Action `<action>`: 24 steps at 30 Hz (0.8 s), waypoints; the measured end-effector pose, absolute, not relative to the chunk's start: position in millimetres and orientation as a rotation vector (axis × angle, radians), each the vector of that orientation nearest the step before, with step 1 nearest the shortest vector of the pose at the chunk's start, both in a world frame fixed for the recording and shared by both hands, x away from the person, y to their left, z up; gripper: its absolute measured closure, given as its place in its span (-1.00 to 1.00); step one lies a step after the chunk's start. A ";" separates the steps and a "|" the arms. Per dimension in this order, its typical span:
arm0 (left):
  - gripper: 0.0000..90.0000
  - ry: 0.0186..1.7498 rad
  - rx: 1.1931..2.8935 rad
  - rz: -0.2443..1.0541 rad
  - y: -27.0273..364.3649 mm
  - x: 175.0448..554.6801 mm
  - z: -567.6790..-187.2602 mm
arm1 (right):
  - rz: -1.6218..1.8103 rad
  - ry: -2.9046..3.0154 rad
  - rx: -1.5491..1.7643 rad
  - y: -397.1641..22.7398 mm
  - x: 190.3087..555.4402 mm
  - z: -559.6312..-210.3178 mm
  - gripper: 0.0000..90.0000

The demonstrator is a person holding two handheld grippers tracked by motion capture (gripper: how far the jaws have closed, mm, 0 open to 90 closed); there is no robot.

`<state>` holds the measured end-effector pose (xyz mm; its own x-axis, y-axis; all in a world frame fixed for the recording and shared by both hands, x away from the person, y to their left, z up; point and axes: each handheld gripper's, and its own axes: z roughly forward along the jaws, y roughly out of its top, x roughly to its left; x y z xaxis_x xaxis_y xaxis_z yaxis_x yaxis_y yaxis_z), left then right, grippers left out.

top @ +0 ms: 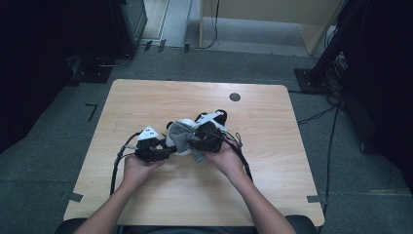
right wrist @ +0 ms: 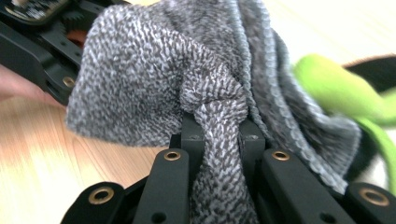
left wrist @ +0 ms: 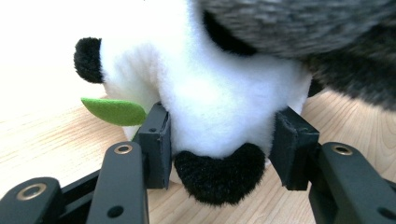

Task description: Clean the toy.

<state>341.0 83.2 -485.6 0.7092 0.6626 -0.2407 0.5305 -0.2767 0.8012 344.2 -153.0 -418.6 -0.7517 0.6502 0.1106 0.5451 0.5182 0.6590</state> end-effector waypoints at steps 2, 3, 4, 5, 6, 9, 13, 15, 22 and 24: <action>0.07 0.914 1.952 0.176 83.3 341.0 -485.6 | 1.040 2.608 1.038 -157.3 345.1 -416.4 0.76; 0.07 0.917 1.950 0.176 83.4 341.2 -485.6 | 1.032 2.607 1.045 -158.7 345.5 -414.9 0.76; 0.07 0.920 1.944 0.174 83.7 341.6 -485.5 | 1.025 2.604 1.049 -160.4 346.1 -413.2 0.77; 0.08 0.921 1.942 0.171 84.1 342.1 -485.6 | 1.013 2.589 1.056 -162.5 346.6 -410.5 0.77; 0.08 0.923 1.939 0.169 84.4 342.5 -485.5 | 1.006 2.578 1.056 -164.0 346.6 -409.1 0.77; 0.08 0.920 1.944 0.175 83.7 342.3 -485.3 | 1.003 2.558 1.067 -172.3 348.5 -405.4 0.77; 0.08 0.914 1.956 0.190 82.1 341.6 -484.8 | 1.014 2.497 1.083 -184.5 351.9 -401.0 0.76; 0.08 0.907 1.962 0.195 82.0 341.3 -485.0 | 1.030 2.478 1.110 -190.4 353.5 -398.9 0.76; 0.07 0.912 1.957 0.186 82.4 341.6 -485.2 | 1.064 2.438 1.106 -194.2 353.5 -395.2 0.76; 0.07 0.910 1.959 0.187 82.5 341.6 -485.3 | 1.078 2.426 1.092 -195.7 353.3 -393.3 0.76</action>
